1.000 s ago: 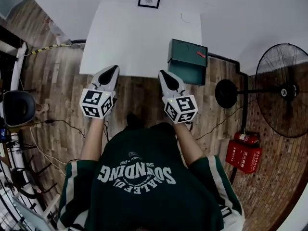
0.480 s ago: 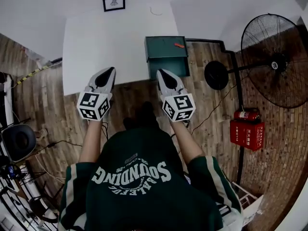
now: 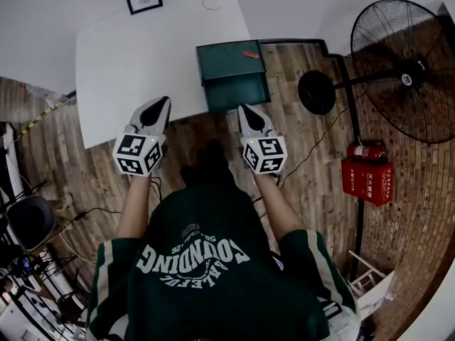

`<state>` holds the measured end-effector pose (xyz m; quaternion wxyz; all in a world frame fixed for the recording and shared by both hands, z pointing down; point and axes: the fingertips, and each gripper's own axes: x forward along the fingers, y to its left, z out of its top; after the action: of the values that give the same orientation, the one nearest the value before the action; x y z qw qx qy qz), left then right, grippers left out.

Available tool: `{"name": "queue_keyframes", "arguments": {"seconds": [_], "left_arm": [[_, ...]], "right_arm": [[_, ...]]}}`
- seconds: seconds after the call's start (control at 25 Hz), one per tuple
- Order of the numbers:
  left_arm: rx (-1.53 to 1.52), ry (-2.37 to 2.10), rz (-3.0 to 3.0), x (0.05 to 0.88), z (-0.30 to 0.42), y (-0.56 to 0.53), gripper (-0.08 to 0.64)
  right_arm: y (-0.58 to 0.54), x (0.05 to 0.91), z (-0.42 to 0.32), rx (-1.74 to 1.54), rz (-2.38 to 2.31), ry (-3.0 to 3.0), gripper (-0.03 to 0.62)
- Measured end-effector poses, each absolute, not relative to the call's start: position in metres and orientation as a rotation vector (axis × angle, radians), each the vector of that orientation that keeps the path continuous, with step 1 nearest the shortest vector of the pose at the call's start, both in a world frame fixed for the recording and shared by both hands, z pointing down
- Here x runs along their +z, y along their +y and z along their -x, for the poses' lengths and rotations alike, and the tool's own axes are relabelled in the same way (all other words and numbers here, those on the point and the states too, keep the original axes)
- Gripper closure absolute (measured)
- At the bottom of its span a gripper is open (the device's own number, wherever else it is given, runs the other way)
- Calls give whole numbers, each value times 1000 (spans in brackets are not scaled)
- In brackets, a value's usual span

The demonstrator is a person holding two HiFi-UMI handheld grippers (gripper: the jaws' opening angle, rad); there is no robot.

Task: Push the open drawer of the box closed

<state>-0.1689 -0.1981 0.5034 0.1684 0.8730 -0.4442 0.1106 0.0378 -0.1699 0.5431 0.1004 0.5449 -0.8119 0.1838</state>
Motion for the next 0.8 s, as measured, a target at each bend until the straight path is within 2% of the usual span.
{"name": "queue_keyframes", "arguments": {"seconds": [0.56,0.64,0.8], "left_arm": [[378,-1270,-2417,525,175,-199,508],[382,-1281,-2408,526,179,-200,508],[389,-1305,-2391,527,186,-203,508]], "right_arm": [[-148,665,-72,807,-1576,-2143,588],[-150,679,-74,847,-1558,-2092,531],[-158,697,-73,910,-1525,-2057,488]]}}
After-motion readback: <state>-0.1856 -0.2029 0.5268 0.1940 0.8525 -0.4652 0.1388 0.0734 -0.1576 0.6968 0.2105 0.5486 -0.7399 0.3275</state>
